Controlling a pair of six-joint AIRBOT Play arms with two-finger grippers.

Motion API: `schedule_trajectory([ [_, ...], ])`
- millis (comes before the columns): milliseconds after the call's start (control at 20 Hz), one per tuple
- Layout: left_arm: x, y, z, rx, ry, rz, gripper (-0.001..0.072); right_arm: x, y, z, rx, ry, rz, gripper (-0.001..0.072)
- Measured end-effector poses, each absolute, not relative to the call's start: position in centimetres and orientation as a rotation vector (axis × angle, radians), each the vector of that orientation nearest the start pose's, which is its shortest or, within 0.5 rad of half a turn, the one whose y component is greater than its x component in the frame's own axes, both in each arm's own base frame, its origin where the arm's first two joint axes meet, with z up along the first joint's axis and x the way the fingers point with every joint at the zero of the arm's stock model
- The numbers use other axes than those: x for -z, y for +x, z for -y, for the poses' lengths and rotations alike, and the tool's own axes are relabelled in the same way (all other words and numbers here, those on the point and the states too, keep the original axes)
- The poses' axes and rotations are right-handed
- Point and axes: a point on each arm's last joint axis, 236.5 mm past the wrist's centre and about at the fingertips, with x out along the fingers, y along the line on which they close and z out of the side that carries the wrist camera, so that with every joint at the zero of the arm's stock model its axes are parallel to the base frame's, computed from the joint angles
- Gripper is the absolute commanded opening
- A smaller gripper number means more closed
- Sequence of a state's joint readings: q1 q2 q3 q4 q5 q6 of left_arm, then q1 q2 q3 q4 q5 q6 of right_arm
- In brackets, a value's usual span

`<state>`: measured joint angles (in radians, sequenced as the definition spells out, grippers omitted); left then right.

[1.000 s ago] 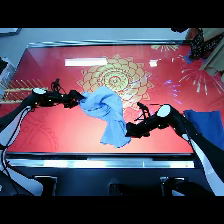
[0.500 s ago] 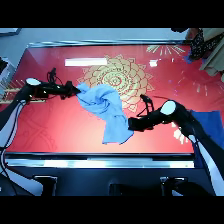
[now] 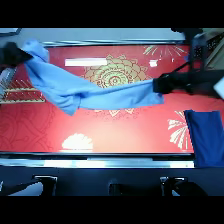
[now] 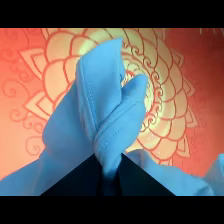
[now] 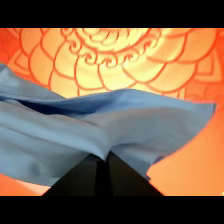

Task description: Fold the clothes and pants, and hang the long-sleeved shirts on hangers.

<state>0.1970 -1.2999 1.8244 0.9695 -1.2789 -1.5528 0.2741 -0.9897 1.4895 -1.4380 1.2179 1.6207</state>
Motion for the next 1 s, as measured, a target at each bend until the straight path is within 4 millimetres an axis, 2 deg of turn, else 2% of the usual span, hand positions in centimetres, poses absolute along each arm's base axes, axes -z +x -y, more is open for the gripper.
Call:
schedule_trajectory([
  [100,-33.2,41.0,3.5,0.257,-0.405,-0.603,0.0021,-30.1,33.5,-11.8,-0.335,0.031,-0.611,0.0033],
  [250,-37.2,34.4,3.0,0.179,-0.391,-0.540,0.0021,-35.0,28.9,-10.4,-0.339,0.038,-0.487,0.0033],
  [400,-38.8,29.5,2.8,0.115,-0.399,-0.517,0.0021,-36.8,24.8,-9.1,-0.334,0.060,-0.446,0.0033],
  [550,-38.4,27.5,2.6,0.078,-0.413,-0.539,0.0022,-36.6,23.6,-8.4,-0.311,0.071,-0.469,0.0033],
  [650,-36.6,27.7,2.6,0.069,-0.425,-0.598,0.0021,-35.1,24.8,-8.4,-0.293,0.068,-0.525,0.0034],
  [750,-32.9,28.8,2.9,0.069,-0.446,-0.711,0.0022,-32.4,26.9,-9.1,-0.286,0.059,-0.618,0.0034],
  [900,-24.9,31.7,4.0,0.077,-0.476,-0.913,0.0021,-25.7,31.4,-11.6,-0.317,0.057,-0.801,0.0034],
  [1000,-18.7,34.1,4.9,0.074,-0.500,-1.024,0.0021,-20.3,34.6,-13.7,-0.344,0.077,-0.918,0.0035],
])
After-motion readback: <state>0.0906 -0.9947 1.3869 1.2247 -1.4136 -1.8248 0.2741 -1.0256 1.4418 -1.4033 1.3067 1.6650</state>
